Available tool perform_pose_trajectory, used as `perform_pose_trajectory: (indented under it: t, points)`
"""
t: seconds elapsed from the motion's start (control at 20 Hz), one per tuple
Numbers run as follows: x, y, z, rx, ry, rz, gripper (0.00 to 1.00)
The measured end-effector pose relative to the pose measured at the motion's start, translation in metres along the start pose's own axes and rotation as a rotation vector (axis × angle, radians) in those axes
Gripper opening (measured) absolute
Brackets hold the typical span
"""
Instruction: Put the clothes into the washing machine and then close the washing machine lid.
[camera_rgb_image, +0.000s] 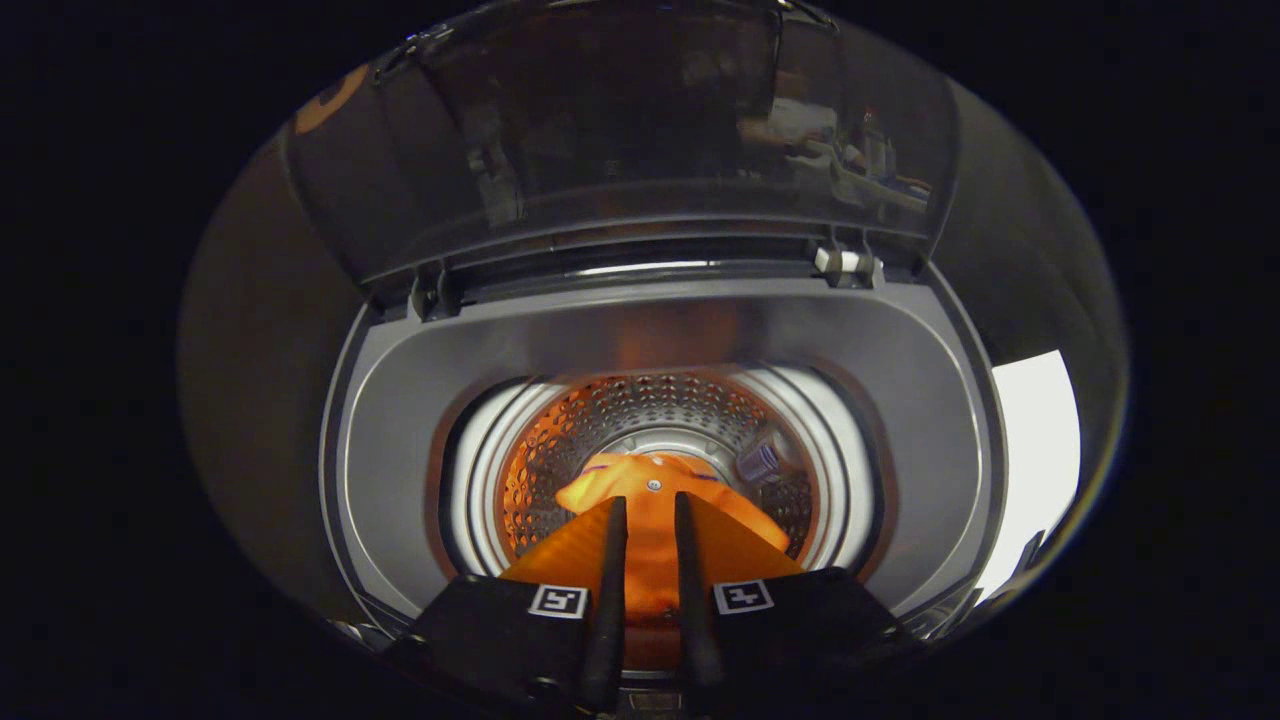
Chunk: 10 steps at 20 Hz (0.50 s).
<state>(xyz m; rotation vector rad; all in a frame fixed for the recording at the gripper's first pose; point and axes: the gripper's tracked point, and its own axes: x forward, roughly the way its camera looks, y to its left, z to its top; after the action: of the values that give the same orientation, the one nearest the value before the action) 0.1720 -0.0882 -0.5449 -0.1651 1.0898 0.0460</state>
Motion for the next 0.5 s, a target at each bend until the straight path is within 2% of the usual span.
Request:
perform_pose_trajectory:
  t: [0.25, 0.4, 0.5]
  points:
    - [-0.027, -0.008, 0.006, -0.031, -0.044, -0.028, 0.79]
    - [-0.047, -0.013, 0.014, -0.043, -0.090, -0.041, 0.98]
    - [-0.061, -0.012, 0.021, -0.053, -0.110, -0.038, 0.98]
